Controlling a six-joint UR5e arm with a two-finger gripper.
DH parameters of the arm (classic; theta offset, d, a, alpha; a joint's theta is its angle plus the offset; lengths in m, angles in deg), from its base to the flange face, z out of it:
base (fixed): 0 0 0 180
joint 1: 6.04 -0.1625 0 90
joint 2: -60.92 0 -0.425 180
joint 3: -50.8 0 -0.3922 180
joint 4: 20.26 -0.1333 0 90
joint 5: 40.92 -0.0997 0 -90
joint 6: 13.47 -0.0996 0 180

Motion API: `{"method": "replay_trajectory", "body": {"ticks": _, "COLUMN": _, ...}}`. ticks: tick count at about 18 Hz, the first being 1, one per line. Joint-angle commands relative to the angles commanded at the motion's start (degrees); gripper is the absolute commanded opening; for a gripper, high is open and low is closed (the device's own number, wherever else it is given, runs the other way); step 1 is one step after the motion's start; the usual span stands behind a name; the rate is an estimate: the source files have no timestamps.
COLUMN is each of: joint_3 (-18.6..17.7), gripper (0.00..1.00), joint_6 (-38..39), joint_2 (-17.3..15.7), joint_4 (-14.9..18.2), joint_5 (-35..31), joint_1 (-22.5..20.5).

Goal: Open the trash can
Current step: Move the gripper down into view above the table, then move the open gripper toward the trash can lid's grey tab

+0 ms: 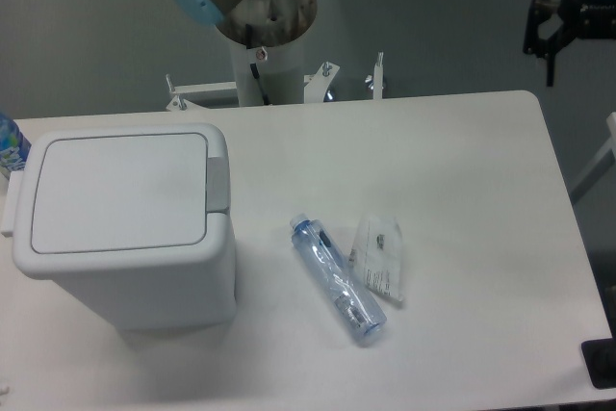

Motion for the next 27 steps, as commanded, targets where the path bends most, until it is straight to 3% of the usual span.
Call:
{"method": "replay_trajectory", "body": {"ticks": 9, "joint_3": -0.8, "gripper": 1.00, "joint_6": 1.7, "joint_2": 0.3, "joint_4": 0.0, "joint_5": 0.6, "joint_1": 3.6}}
{"method": "replay_trajectory", "body": {"ticks": 11, "joint_3": -2.3, "gripper": 1.00, "joint_6": 13.0, "joint_2": 0.3, "joint_4": 0.0, "joint_5": 1.5, "joint_1": 5.9}}
{"method": "replay_trajectory", "body": {"ticks": 15, "joint_3": -3.2, "gripper": 1.00, "joint_6": 33.1, "joint_2": 0.1, "joint_4": 0.3, "joint_5": 11.3, "joint_1": 8.9}}
{"method": "replay_trajectory", "body": {"ticks": 18, "joint_3": -6.4, "gripper": 1.00, "joint_6": 40.4, "joint_2": -0.4, "joint_4": 0.6, "joint_5": 16.1, "joint_1": 12.0}}
{"method": "replay_trajectory", "body": {"ticks": 21, "joint_3": -10.1, "gripper": 1.00, "joint_6": 44.8, "joint_2": -1.8, "joint_4": 0.5, "joint_5": 16.4, "joint_1": 15.4}}
{"method": "replay_trajectory", "body": {"ticks": 27, "joint_3": -11.1, "gripper": 1.00, "joint_6": 56.6, "joint_2": -2.0, "joint_4": 0.4, "joint_5": 18.7, "joint_1": 20.6}}
